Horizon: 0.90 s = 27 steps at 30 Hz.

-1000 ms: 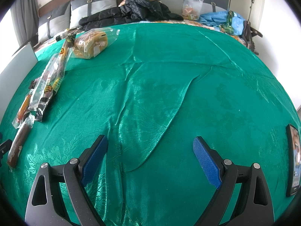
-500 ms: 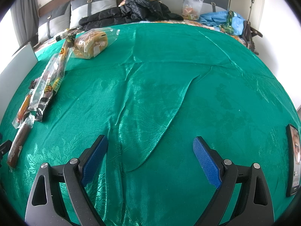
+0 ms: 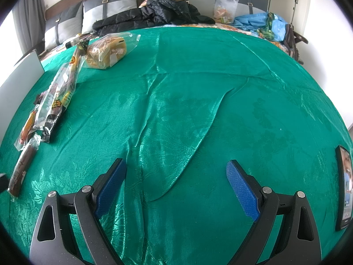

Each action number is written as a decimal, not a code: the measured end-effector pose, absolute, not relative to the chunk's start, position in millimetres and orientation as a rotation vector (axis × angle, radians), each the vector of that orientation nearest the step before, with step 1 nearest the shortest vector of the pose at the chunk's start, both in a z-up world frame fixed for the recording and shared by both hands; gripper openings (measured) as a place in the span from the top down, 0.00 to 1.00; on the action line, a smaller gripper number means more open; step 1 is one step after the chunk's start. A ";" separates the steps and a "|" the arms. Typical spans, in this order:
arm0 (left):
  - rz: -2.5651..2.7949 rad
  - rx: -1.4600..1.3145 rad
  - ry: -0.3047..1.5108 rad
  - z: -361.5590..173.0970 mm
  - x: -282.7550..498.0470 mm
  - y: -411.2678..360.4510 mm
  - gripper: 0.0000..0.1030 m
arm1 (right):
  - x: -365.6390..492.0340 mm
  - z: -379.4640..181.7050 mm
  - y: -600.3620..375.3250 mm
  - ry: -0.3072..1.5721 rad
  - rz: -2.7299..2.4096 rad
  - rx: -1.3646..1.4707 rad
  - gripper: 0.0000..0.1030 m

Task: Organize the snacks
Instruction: 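Reach the left tool to the brown chocolate bar while the right tool reaches the long Astavt packet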

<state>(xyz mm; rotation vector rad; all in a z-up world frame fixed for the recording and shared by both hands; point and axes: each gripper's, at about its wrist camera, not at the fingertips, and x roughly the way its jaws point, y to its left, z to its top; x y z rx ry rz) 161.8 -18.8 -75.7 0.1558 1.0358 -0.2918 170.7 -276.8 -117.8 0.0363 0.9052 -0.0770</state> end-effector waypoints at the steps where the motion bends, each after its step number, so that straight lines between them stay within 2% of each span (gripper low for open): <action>1: -0.270 0.132 1.071 -83.2 167.1 -18.7 0.57 | 170.7 -117.8 -276.8 0.905 -0.077 0.037 0.09; 2: -0.250 0.112 1.056 -84.1 166.6 -16.9 0.59 | 170.6 -117.9 -277.0 0.905 -0.077 0.037 0.09; 3: -0.249 0.097 1.046 -84.0 164.4 -14.7 0.77 | 171.0 -117.8 -277.2 0.905 -0.076 0.038 0.09; 4: -0.237 0.098 1.044 -84.1 162.6 -13.5 0.82 | 171.0 -117.8 -277.2 0.905 -0.076 0.037 0.09; 12: -0.077 -0.038 0.994 -76.9 134.9 61.0 0.83 | 171.0 -117.9 -277.6 0.905 -0.075 0.039 0.09; 18: -0.041 -0.056 0.962 -88.7 141.0 77.9 0.81 | 170.8 -117.7 -277.5 0.904 -0.075 0.039 0.09; 20: -0.052 -0.022 0.934 -91.1 138.1 72.8 0.73 | 174.9 -116.2 -274.6 0.930 -0.038 0.027 0.10; 21: -0.069 0.016 0.915 -92.7 135.7 69.2 0.60 | 178.6 -113.8 -270.8 0.945 -0.006 0.020 0.12; 22: -0.070 0.043 0.903 -94.6 134.8 65.8 0.41 | 183.9 -109.2 -265.8 0.945 0.031 0.024 0.13; 23: -0.052 0.060 0.894 -96.0 133.7 63.6 0.35 | 189.8 -101.1 -258.3 0.922 0.077 0.045 0.13; 24: -0.047 0.049 0.902 -96.4 135.2 64.7 0.30 | 197.2 -92.3 -248.9 0.901 0.120 0.064 0.13; 27: -0.061 0.003 0.915 -97.0 140.1 72.9 0.29 | 232.5 -73.0 -209.5 0.884 0.245 0.095 0.13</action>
